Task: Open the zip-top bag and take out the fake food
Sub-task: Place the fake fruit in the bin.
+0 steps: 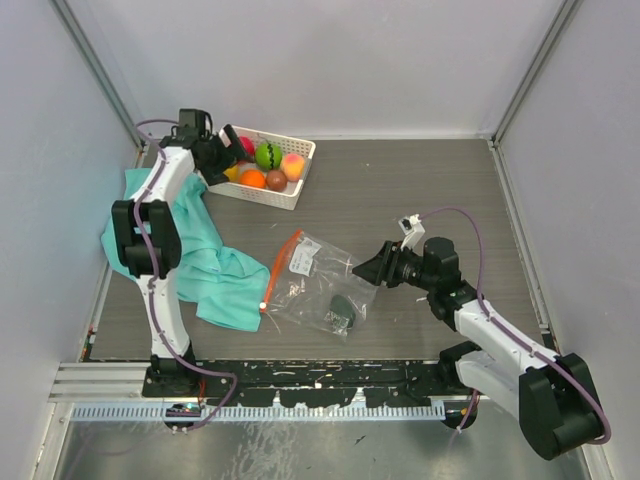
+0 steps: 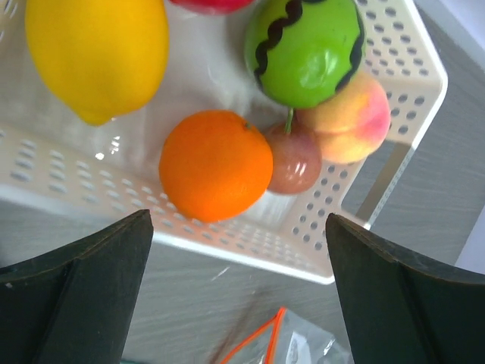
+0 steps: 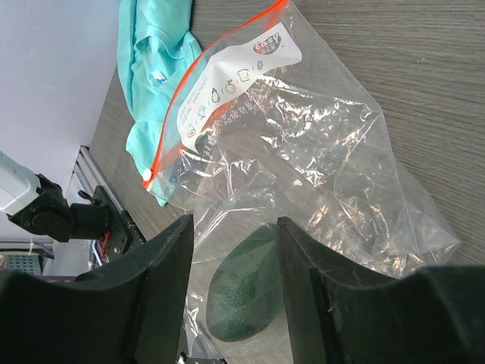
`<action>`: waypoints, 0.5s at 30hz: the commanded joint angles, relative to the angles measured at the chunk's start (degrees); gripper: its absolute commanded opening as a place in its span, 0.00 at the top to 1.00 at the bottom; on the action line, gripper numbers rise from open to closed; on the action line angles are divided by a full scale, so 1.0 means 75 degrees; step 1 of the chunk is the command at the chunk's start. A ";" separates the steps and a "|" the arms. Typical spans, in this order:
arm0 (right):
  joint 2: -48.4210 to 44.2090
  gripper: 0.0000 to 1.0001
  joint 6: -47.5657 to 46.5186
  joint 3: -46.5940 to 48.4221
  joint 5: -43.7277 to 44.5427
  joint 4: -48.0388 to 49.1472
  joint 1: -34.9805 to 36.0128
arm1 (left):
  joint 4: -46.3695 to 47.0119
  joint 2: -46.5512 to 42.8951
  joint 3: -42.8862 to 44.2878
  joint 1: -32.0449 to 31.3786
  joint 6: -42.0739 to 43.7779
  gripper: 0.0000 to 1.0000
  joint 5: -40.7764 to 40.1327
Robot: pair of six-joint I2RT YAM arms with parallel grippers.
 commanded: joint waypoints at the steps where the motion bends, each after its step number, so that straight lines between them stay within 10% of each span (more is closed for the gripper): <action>1: -0.0238 0.47 -0.0129 0.0001 -0.0111 0.0221 -0.0005 | 0.0212 -0.1542 -0.0896 -0.0181 0.0659 0.02 -0.0159; 15: -0.0572 0.46 -0.0106 0.0012 -0.0249 -0.0068 -0.0005 | 0.1471 -0.5346 -0.5012 -0.0288 0.1391 0.02 0.0630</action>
